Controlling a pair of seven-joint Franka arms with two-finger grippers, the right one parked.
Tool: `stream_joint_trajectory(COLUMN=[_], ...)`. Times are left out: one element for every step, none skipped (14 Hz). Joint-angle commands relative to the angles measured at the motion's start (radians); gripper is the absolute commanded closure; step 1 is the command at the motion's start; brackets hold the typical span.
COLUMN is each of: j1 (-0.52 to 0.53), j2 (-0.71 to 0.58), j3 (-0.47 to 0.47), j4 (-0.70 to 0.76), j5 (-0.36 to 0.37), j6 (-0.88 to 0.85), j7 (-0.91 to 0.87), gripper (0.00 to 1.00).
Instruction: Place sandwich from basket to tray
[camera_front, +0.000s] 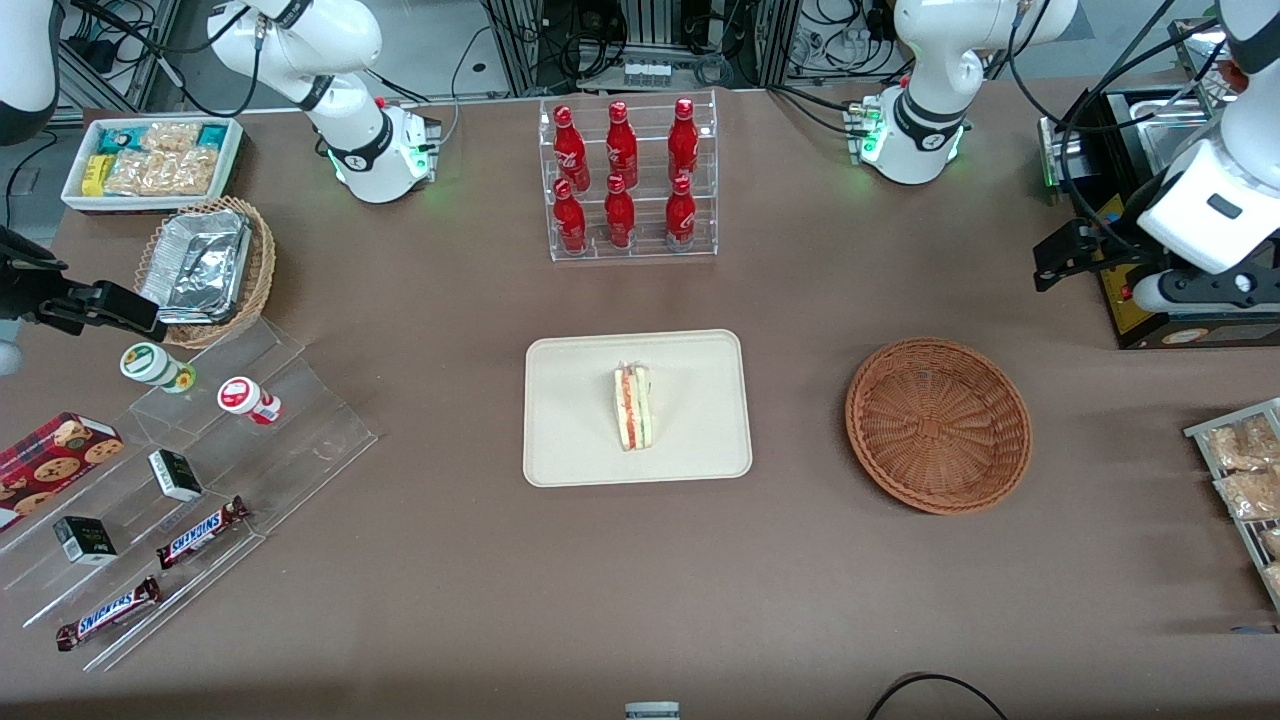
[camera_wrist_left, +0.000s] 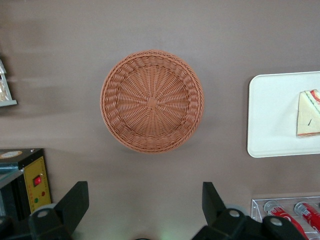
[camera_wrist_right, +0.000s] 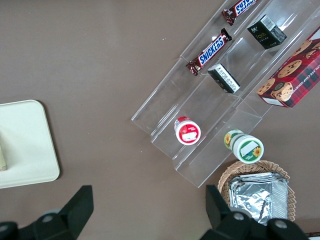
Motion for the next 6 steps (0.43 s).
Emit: stream_joint_trajectory(j1=[-0.009, -0.011, -0.012, -0.011, -0.011, -0.009], j2=[-0.017, -0.011, -0.012, -0.010, -0.010, -0.010], j3=[0.051, 0.053, 0.053, 0.054, 0.054, 0.054], j4=[0.013, 0.014, 0.013, 0.014, 0.013, 0.013], j5=[0.001, 0.001, 0.003, 0.000, 0.001, -0.002], j6=[-0.015, -0.017, -0.018, -0.018, -0.018, -0.018], j7=[0.037, 0.020, 0.013, 0.006, 0.005, 0.003], gripper=[0.00, 0.00, 0.00, 0.00, 0.00, 0.00])
